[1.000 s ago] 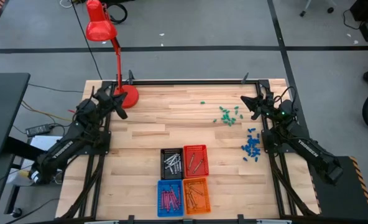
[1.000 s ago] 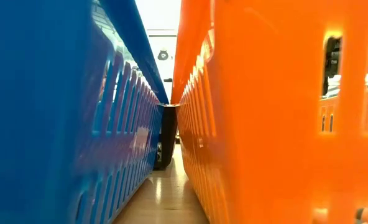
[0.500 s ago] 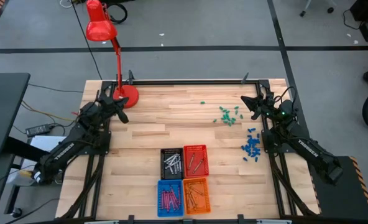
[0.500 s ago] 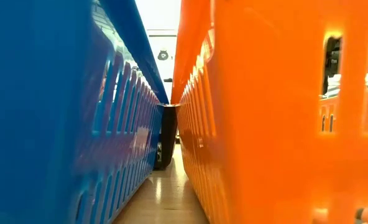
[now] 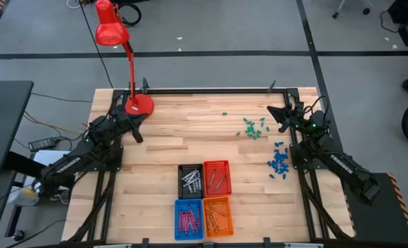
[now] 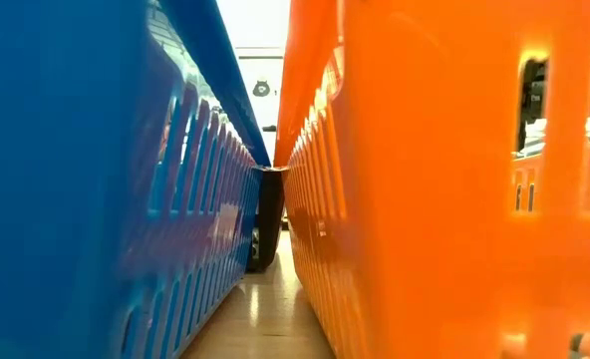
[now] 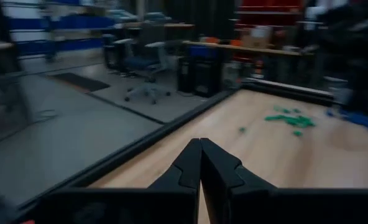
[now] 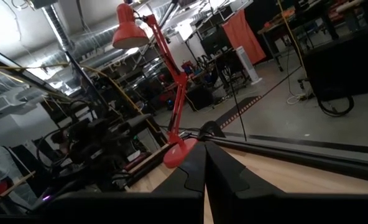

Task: Sort crayons
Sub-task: Return to Home Position

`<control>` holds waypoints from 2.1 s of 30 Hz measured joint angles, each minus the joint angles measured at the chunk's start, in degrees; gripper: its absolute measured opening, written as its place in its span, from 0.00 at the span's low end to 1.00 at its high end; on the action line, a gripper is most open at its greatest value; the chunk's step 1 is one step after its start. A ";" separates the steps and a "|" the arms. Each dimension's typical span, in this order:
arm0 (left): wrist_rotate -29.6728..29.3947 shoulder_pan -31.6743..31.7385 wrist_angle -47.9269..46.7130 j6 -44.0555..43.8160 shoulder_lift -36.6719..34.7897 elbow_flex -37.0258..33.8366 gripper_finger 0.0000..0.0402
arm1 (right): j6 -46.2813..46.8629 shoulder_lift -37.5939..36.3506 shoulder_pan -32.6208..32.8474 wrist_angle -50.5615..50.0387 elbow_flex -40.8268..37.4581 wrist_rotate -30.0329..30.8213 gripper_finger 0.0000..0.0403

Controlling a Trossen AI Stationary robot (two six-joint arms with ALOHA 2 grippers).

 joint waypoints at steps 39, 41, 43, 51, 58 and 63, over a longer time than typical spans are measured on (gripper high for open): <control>0.05 -7.92 0.20 0.30 0.27 -0.03 0.03 | 0.00 -0.02 0.02 0.11 0.00 -0.01 0.03; 0.03 -7.92 0.20 0.29 0.27 -0.03 0.03 | 0.00 0.00 0.02 0.11 0.00 -0.01 0.03; 0.04 -7.92 0.20 0.28 0.27 -0.03 0.03 | 0.00 -0.02 0.02 0.10 0.00 -0.01 0.03; 0.05 -7.92 0.20 0.29 0.27 -0.03 0.03 | 0.00 -0.01 0.02 0.11 0.00 -0.03 0.03; 0.03 -7.92 0.20 0.30 0.27 -0.03 0.03 | 0.00 -0.02 0.04 0.09 0.00 -0.02 0.03; 0.05 -7.92 0.20 0.28 0.27 -0.03 0.03 | 0.00 -0.01 0.02 0.11 0.00 -0.03 0.03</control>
